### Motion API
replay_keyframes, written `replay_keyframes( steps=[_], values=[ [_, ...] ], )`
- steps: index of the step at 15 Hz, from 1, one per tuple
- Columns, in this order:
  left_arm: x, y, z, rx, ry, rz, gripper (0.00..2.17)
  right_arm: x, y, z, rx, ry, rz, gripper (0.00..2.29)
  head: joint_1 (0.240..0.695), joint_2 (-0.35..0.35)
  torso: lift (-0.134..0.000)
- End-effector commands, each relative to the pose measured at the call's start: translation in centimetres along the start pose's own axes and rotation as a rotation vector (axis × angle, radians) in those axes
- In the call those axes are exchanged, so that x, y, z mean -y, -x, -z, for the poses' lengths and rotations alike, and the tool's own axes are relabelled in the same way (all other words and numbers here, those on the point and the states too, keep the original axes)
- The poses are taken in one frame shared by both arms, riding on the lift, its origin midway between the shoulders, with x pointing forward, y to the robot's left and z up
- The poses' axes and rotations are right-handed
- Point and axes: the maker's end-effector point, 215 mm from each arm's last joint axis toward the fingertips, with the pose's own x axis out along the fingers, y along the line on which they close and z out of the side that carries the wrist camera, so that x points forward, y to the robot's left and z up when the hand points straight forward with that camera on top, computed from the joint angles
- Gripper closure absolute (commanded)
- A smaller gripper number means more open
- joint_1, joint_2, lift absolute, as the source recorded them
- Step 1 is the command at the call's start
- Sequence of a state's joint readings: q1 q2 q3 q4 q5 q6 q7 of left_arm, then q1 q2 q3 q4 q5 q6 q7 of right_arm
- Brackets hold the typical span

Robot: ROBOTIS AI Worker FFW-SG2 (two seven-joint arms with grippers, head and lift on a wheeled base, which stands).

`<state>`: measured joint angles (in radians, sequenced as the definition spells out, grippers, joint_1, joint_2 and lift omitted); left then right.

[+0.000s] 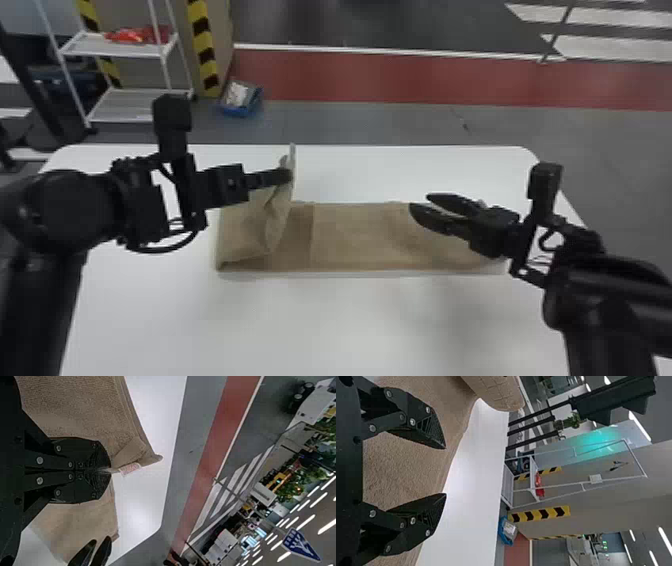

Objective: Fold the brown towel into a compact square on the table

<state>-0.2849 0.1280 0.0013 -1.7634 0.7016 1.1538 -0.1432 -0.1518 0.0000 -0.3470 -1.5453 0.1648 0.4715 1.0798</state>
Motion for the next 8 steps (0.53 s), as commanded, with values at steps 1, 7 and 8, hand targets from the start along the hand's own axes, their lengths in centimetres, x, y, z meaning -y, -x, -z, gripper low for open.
replay_keyframes(
  steps=[1, 7, 8],
  values=[
    [2.4, -2.0, 0.4, 0.033, -0.045, 0.014, 1.79, 2.2, 2.6, -0.4, 0.057, -0.043, 0.05, 0.09, 0.695, -0.123, -0.124],
    [7.6, -4.8, 5.3, -0.009, -0.132, 0.044, 1.79, 5.8, 6.6, -0.4, 0.076, -0.041, 0.11, 0.09, 0.695, -0.273, -0.124],
    [8.0, -5.0, 5.5, -0.012, -0.137, 0.04, 1.79, 5.9, 6.6, -0.4, 0.075, -0.041, 0.111, 0.09, 0.695, -0.288, -0.124]
  ],
)
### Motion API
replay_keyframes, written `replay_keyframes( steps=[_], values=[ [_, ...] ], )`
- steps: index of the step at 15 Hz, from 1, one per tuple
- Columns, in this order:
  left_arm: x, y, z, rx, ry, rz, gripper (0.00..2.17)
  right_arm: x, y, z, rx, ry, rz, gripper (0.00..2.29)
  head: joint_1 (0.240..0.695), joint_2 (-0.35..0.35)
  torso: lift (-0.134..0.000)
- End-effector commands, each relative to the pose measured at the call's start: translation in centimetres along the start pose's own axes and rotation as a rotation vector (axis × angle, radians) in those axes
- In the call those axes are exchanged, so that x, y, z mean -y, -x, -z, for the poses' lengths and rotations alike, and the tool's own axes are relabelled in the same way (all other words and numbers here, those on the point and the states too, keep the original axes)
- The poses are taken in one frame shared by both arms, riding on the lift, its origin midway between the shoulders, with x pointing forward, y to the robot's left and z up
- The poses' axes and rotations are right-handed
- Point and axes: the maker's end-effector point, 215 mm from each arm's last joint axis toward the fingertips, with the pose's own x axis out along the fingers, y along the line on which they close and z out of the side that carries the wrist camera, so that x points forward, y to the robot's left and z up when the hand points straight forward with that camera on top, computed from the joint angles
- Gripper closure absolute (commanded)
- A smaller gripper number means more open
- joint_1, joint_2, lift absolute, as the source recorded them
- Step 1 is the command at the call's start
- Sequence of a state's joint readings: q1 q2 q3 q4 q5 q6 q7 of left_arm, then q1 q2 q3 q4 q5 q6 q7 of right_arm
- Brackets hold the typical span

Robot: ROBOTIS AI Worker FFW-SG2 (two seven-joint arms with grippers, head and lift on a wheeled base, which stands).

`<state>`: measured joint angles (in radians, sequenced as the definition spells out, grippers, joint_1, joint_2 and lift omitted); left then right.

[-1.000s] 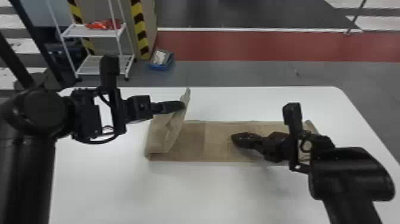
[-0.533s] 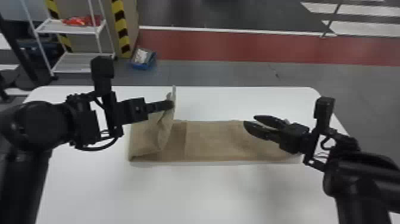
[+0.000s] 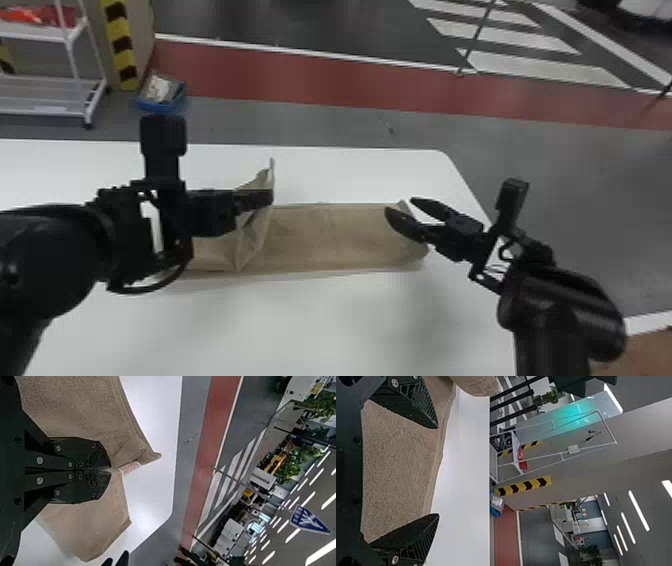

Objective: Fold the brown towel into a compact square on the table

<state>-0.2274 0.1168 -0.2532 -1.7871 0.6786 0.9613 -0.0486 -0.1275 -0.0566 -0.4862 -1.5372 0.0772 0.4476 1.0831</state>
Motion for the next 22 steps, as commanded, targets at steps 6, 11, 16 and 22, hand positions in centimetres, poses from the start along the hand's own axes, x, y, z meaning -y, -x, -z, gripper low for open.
replay_keyframes(
  steps=[6, 11, 16, 22],
  values=[
    [2.6, -2.4, -0.5, 0.054, -0.027, -0.012, 1.79, 0.4, 0.8, 0.8, -0.001, -0.023, -0.009, 0.09, 0.695, -0.329, -0.124],
    [4.7, -3.6, 1.9, 0.005, -0.027, 0.042, 0.0, 0.4, 0.9, 1.1, 0.001, -0.06, -0.012, 0.09, 0.695, -0.35, -0.124],
    [6.1, -3.8, 2.8, -0.013, -0.051, 0.098, 0.04, -1.1, -0.3, 1.6, -0.007, -0.089, -0.003, 0.1, 0.695, -0.35, -0.124],
    [-7.8, -0.5, 1.3, 0.082, -0.145, -0.184, 0.04, -5.1, -2.4, 2.0, -0.084, -0.108, 0.039, 0.22, 0.695, -0.296, -0.124]
  ],
)
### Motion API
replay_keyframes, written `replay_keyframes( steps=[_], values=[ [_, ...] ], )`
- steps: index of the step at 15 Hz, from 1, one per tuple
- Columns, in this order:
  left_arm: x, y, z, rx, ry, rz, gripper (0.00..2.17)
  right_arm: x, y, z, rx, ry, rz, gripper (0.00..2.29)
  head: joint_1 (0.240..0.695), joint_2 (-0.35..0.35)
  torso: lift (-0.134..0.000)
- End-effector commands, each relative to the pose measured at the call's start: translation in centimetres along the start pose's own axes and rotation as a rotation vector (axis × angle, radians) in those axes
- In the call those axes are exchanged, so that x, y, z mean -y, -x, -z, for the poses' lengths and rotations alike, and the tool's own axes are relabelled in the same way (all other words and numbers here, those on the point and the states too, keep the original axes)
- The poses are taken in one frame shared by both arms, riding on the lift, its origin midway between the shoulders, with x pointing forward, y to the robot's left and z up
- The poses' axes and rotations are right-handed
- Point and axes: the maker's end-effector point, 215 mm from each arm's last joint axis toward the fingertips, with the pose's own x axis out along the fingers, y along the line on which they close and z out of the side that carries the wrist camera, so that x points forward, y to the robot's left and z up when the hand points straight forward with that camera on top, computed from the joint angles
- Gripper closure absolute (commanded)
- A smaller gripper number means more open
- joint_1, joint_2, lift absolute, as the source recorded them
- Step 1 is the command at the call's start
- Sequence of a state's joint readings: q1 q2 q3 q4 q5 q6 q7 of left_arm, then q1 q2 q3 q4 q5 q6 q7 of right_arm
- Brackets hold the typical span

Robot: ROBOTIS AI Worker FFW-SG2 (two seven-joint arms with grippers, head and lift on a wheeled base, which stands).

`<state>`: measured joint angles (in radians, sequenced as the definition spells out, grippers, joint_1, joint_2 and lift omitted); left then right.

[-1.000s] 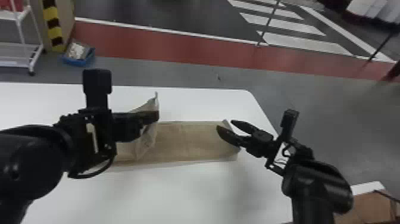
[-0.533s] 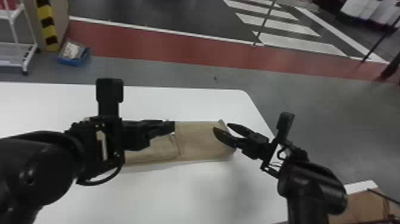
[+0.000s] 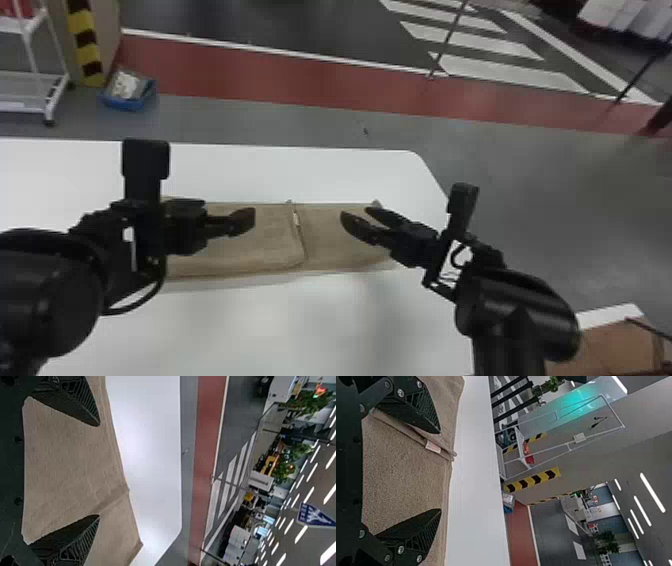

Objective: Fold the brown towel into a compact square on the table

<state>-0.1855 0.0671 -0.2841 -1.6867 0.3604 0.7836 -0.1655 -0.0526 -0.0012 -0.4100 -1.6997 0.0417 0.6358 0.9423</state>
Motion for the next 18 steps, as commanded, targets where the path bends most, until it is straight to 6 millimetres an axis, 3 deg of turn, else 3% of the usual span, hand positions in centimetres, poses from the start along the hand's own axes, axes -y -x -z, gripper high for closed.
replay_keyframes(
  steps=[1, 4, 6, 10, 18],
  values=[
    [-6.2, 2.0, -0.3, 0.05, 0.005, -0.097, 0.04, -2.6, -1.8, 1.3, -0.083, -0.006, 0.013, 0.29, 0.695, -0.271, -0.124],
    [-12.2, 5.5, -0.5, 0.097, 0.01, -0.166, 0.08, -4.5, -4.6, 2.9, -0.162, 0.052, 0.067, 0.32, 0.695, -0.157, -0.124],
    [-14.6, 7.2, -0.3, 0.106, 0.03, -0.183, 0.08, -5.3, -5.9, 3.6, -0.208, 0.077, 0.098, 0.41, 0.695, -0.101, -0.124],
    [-15.9, 8.6, -0.3, 0.132, 0.028, -0.187, 0.08, -5.1, -6.9, 3.8, -0.269, 0.145, 0.159, 0.41, 0.695, -0.011, -0.124],
    [-15.9, 8.8, -0.8, 0.147, 0.029, -0.178, 0.09, -5.1, -8.1, 5.5, -0.335, 0.122, 0.165, 0.48, 0.695, 0.011, -0.124]
  ],
)
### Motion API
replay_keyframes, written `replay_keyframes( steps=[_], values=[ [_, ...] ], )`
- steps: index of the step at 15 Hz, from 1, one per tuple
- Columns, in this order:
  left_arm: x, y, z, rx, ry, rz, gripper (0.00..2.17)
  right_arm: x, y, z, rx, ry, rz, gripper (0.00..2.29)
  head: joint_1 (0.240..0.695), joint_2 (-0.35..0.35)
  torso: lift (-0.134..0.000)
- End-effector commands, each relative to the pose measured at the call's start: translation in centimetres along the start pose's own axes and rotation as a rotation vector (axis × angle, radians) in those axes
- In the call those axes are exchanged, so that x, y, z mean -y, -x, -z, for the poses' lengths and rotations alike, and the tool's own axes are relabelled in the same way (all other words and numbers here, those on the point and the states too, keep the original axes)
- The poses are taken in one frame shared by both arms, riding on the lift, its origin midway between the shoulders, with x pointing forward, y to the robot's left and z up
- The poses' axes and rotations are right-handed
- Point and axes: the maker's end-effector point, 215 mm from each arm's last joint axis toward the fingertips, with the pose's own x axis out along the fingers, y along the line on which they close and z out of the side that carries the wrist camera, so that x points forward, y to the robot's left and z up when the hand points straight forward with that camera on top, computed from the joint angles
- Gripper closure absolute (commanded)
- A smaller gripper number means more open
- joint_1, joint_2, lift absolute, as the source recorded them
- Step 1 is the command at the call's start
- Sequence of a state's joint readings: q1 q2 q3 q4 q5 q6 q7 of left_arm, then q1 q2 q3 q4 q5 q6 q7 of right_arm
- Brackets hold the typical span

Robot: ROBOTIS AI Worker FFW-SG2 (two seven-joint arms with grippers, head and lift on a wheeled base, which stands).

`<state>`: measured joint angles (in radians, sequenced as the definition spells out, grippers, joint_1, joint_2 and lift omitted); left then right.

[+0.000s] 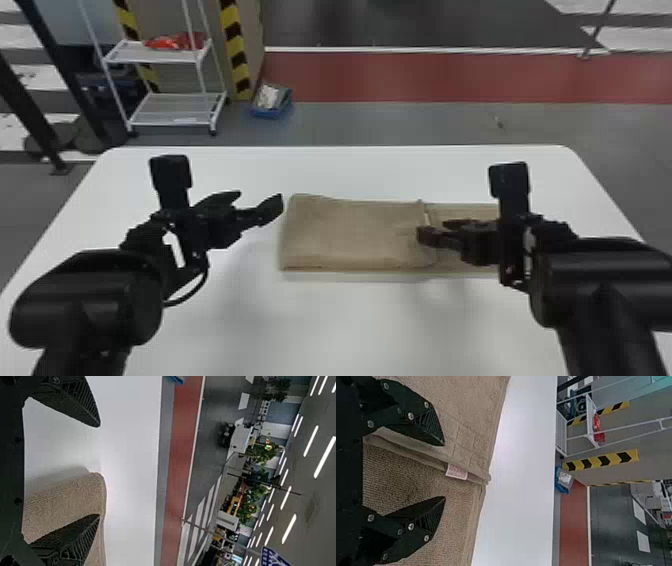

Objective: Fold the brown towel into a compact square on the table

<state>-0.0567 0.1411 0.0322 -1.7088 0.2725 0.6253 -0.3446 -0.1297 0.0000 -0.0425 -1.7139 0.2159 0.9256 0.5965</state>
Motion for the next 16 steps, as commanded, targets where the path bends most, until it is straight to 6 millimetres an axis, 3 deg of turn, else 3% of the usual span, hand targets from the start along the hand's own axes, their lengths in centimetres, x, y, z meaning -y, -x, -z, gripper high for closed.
replay_keyframes(
  steps=[1, 3, 9, 14, 16],
  values=[
    [0.0, 0.0, 0.0, 0.001, 0.001, 0.003, 0.09, -0.2, -0.4, 0.1, -0.008, -0.002, -0.006, 0.51, 0.695, 0.012, -0.124],
    [0.1, 0.1, -0.1, 0.003, 0.002, 0.006, 0.09, -0.2, -0.6, 0.1, -0.011, -0.007, -0.011, 0.67, 0.695, 0.014, -0.124],
    [0.6, 0.1, -0.5, 0.009, -0.003, 0.014, 0.09, -0.3, -0.8, -0.3, -0.007, -0.009, -0.017, 0.69, 0.695, 0.014, -0.124],
    [0.8, 0.0, -0.5, 0.009, -0.003, 0.017, 0.09, -0.7, -0.7, 0.5, -0.043, -0.039, -0.033, 1.24, 0.695, 0.014, -0.124],
    [0.6, 0.1, -0.4, 0.009, -0.001, 0.015, 0.09, -0.8, -0.6, 0.3, -0.043, -0.042, -0.036, 1.3, 0.695, 0.015, -0.124]
  ],
)
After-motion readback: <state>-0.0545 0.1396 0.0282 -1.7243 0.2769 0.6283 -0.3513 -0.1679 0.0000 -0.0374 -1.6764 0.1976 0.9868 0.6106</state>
